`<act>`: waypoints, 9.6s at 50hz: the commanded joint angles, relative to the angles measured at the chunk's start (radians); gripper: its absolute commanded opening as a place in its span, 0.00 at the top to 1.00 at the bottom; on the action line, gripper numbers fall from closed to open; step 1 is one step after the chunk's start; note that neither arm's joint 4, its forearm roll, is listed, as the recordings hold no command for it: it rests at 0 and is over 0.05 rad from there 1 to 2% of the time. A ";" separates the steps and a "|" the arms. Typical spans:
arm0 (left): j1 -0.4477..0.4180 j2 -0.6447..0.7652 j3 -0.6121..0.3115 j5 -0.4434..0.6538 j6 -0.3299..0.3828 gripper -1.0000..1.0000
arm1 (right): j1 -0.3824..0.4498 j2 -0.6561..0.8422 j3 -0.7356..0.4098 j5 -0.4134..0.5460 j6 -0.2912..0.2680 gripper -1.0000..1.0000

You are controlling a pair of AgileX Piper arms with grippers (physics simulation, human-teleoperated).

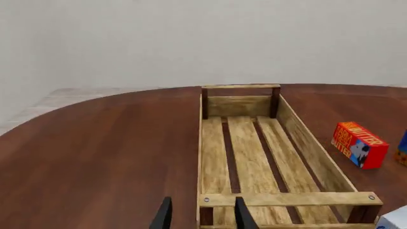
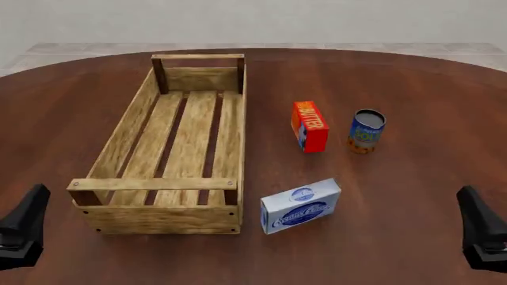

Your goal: Pick up the cream cheese and put it in the tray.

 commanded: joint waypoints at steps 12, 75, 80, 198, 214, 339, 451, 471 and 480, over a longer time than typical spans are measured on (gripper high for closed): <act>-0.060 -0.054 -0.021 0.026 0.017 0.00 | 0.011 -0.019 0.025 -0.027 -0.044 0.00; -0.655 0.597 -0.550 0.071 0.050 0.00 | 0.018 -0.006 0.026 -0.031 -0.038 0.00; -0.687 0.649 -0.607 0.095 0.049 0.00 | 0.018 -0.002 0.026 -0.033 -0.041 0.00; -0.938 1.626 -1.116 0.413 0.356 0.00 | 0.050 -0.014 0.025 -0.020 -0.010 0.00; -0.933 1.674 -1.111 0.383 0.365 0.00 | 0.043 -0.016 0.025 -0.020 -0.008 0.00; -0.881 1.611 -1.153 0.337 0.218 1.00 | 0.046 -0.009 0.027 -0.018 -0.004 0.00; -0.266 1.714 -0.885 0.018 0.188 1.00 | 0.047 0.000 0.027 -0.018 -0.011 0.00; -0.262 1.767 -0.906 0.019 0.190 1.00 | 0.049 0.009 0.027 -0.025 -0.010 0.00; -0.271 1.779 -0.917 0.034 0.183 1.00 | 0.050 0.013 0.027 -0.026 -0.012 0.00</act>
